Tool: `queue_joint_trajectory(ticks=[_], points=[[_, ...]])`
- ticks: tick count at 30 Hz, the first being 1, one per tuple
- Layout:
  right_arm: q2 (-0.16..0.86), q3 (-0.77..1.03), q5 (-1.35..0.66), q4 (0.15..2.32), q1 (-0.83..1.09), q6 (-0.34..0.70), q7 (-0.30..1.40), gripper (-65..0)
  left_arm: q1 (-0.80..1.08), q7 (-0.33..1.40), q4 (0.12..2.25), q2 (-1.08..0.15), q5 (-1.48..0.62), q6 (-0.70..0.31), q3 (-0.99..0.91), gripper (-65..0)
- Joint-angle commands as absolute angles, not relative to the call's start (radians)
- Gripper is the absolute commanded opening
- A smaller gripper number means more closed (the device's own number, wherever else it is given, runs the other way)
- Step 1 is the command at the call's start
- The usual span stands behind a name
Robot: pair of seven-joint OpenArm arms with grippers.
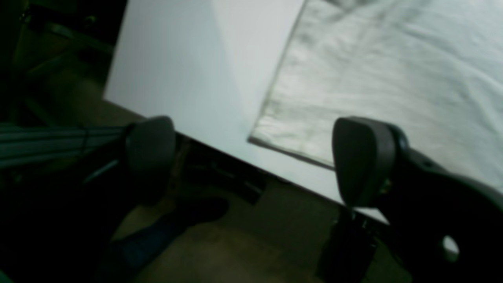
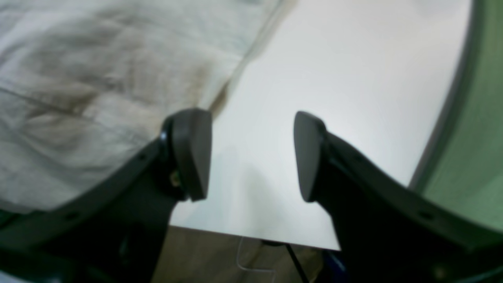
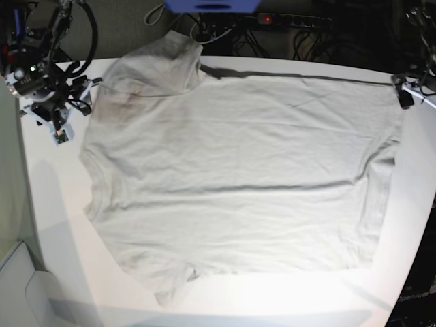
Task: Layout the t-shirt on the table in an organized manner, then fold the t-shirt properly
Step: 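Pull both grippers further toward the robot and release the shirt, then grasp the shirt shoulder edges with both grippers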
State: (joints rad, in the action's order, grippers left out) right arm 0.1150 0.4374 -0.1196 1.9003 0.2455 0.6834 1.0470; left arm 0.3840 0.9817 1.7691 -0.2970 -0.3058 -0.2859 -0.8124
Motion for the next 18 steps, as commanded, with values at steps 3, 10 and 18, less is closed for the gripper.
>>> queue_joint_trajectory(ticks=[3,10,18], points=[[0.116,0.443,-0.125,1.92,0.259,0.698,1.033,-31.2,0.375,0.96,1.69,-0.318,-0.311,-0.325,-0.839,-3.0],[0.114,0.443,-0.125,1.92,0.272,0.698,1.033,-31.3,0.374,0.796,1.541,-0.312,-0.311,-0.348,-0.835,-3.0],[0.105,0.441,-0.125,1.92,0.274,0.698,1.033,-31.3,0.325,0.783,1.483,-0.302,-0.311,-0.348,-0.771,-3.1]])
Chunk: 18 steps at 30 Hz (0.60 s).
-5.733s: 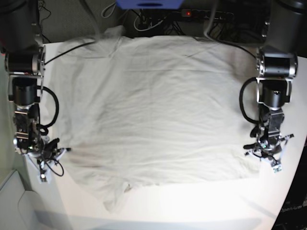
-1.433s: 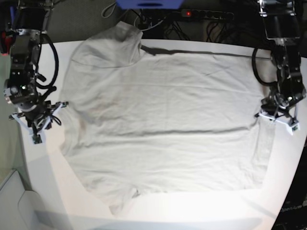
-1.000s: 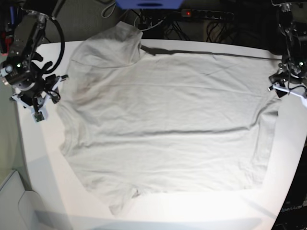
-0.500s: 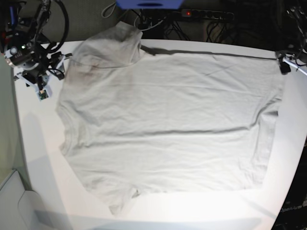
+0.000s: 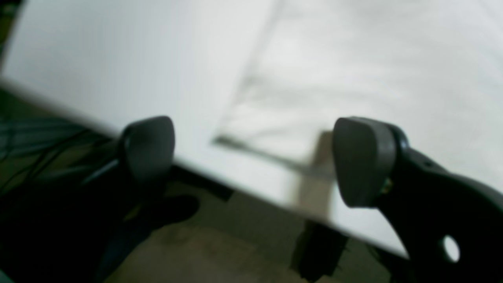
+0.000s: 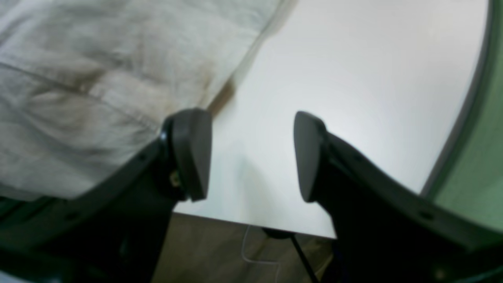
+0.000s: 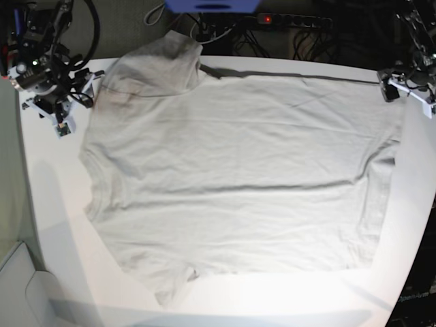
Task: Layout the t-shirt on the table in an organized manner, then fold the t-shirt properly
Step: 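Grasp the shirt shoulder edges with both grippers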
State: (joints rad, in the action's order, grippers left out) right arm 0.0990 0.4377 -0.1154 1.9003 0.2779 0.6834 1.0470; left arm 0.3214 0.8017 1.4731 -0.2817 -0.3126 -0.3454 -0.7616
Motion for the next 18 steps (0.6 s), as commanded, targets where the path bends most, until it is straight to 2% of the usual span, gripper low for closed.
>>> queue_joint_trajectory(ticks=[1,8,10,11,18], points=[[0.101,0.441,-0.124,1.92,0.274,0.698,1.033,-31.3,0.314,0.783,1.474,-0.3,-0.311,-0.348,-0.765,-3.2],[0.104,0.443,-0.122,1.92,0.275,0.698,1.033,-31.3,0.289,0.783,1.446,-0.3,-0.311,-0.346,-0.73,-3.8],[0.104,0.447,-0.122,1.92,0.275,0.698,1.033,-31.3,0.288,0.783,1.446,-0.303,-0.311,-0.346,-0.723,-8.7],[0.104,0.458,-0.122,1.92,0.275,0.698,1.035,-31.3,0.289,0.783,1.446,-0.305,-0.311,-0.346,-0.723,-13.6],[0.102,0.464,-0.125,1.945,0.318,0.698,1.033,-31.0,0.291,0.786,1.446,-0.306,-0.311,-0.341,-0.725,-60.8]])
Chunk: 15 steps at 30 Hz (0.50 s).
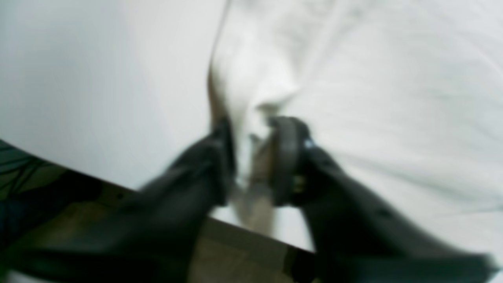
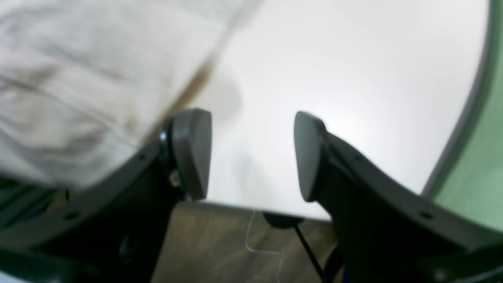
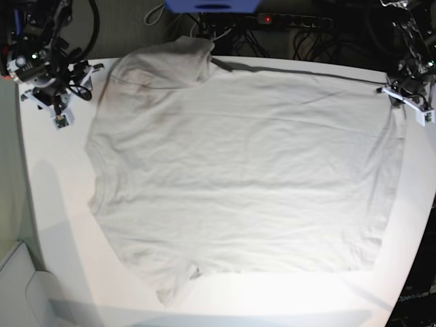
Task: Layout the t-shirt on the table in an organized manner, then fold the t-shirt properly
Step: 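Grasp the shirt shoulder edges with both grippers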
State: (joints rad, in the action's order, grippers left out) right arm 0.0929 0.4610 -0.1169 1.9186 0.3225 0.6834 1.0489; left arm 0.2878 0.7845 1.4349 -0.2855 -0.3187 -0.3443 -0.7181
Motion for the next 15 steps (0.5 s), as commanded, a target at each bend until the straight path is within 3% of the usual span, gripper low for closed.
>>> queue_joint_trajectory(ticks=[1,15], points=[[0.099,0.464,-0.125,1.962,0.321,0.698,1.035,-31.0,0.291,0.788,1.446,-0.305,-0.311,-0.338,-0.725,-64.9],[-0.039,0.466,-0.127,1.991,0.421,0.698,1.044,-31.0,0.291,0.794,1.449,-0.298,-0.311,-0.338,-0.725,-63.8]])
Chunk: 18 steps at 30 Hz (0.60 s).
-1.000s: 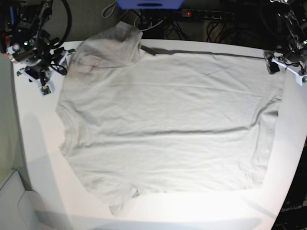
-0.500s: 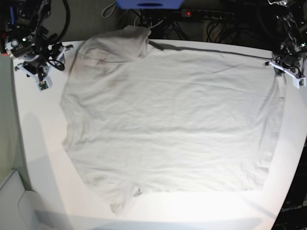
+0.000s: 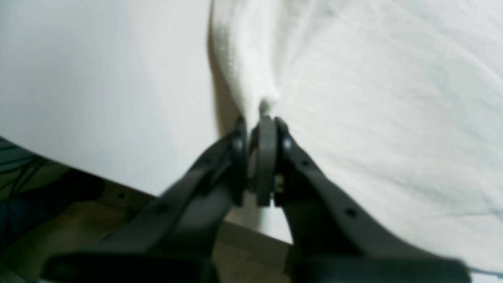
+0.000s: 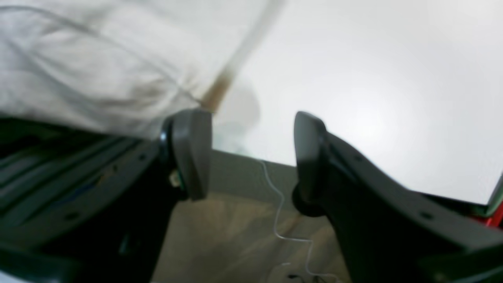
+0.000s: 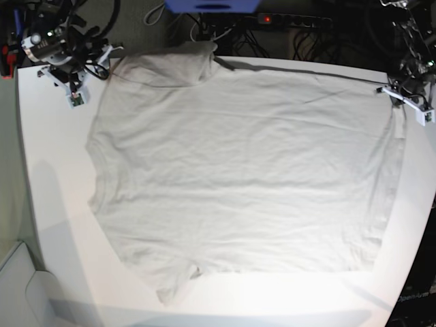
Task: Layout the t-shirt on the table in an organized manner, then fold the t-shirt properly
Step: 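Grasp the shirt shoulder edges with both grippers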
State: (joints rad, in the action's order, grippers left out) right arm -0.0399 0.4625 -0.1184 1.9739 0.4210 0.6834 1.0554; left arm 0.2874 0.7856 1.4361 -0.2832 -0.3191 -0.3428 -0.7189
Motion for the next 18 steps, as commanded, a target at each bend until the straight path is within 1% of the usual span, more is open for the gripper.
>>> queue_joint_trajectory(ticks=[1,10,18], points=[[-0.048,0.466,-0.127,1.991,0.429,0.698,1.044,-31.0,0.291,0.794,1.449,-0.298,-0.311,-0.34,-0.725,-63.8],[-0.074,0.464,-0.127,1.991,0.44,0.698,1.046,-31.0,0.289,0.794,1.449,-0.297,-0.311,-0.34,-0.723,-63.8],[-0.122,0.438,-0.127,1.986,0.456,0.698,1.046,-31.0,0.286,0.794,1.449,-0.297,-0.311,-0.34,-0.723,-63.8]])
